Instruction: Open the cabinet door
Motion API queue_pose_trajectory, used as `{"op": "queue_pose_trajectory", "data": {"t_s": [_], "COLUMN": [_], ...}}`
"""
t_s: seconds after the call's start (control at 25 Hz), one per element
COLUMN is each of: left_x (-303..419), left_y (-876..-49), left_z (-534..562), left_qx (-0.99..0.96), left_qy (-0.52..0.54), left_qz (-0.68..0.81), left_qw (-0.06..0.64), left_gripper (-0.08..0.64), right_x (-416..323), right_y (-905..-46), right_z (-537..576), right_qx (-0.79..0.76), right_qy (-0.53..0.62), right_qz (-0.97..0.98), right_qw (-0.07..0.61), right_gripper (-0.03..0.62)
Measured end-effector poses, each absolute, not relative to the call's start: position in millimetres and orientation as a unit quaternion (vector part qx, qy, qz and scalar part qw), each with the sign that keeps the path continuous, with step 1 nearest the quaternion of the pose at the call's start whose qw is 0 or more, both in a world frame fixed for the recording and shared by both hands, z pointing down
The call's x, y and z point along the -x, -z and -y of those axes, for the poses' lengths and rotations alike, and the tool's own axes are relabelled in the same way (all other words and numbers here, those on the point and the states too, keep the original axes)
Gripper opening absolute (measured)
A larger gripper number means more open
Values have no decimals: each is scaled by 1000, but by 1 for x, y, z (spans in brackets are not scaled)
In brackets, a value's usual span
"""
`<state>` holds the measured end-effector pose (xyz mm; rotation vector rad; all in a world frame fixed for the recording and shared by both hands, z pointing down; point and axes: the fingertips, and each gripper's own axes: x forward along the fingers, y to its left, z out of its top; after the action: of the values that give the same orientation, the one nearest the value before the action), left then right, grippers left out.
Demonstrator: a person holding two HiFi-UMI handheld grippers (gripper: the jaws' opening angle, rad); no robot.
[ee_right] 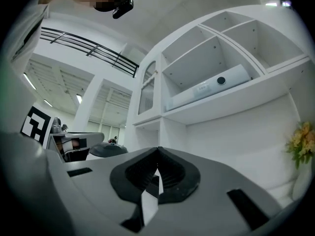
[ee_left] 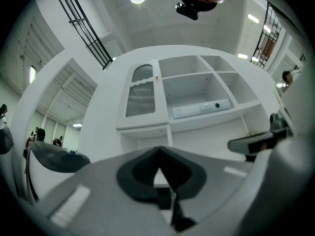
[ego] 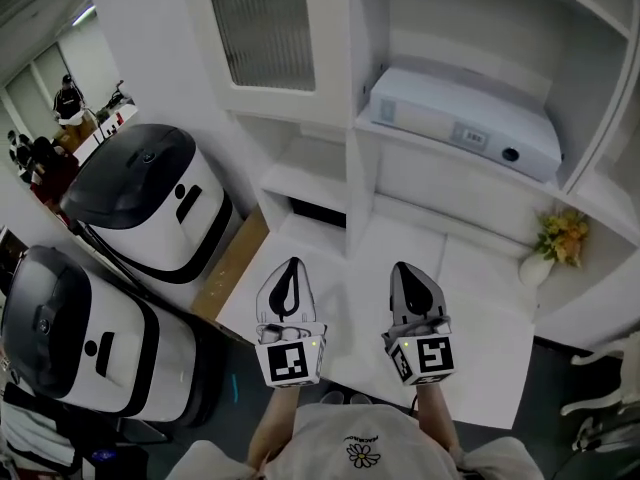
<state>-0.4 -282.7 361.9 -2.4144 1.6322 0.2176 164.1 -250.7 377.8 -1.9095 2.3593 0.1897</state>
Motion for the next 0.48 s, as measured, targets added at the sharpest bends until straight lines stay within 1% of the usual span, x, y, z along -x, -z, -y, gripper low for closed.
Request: {"op": "queue_pose_trajectory", "data": {"t_s": [0.24,0.48], "left_x": [19,25], "left_y": [-361,-368], "left_z": [280,279], "left_qx": [806,803], "left_qy": [-67,-59], "left_qz": [-576,-583], "left_qw": [119,110], "left_gripper": [6,6], "right_x": [-147,-145], "right_y": [-377,-378], "right_z": [257,258], "right_qx": [607,603], "right_qy": [-62,-61], "right_qz": [-790,-794], "right_qw": [55,51], "right_gripper": [-2,-2]}}
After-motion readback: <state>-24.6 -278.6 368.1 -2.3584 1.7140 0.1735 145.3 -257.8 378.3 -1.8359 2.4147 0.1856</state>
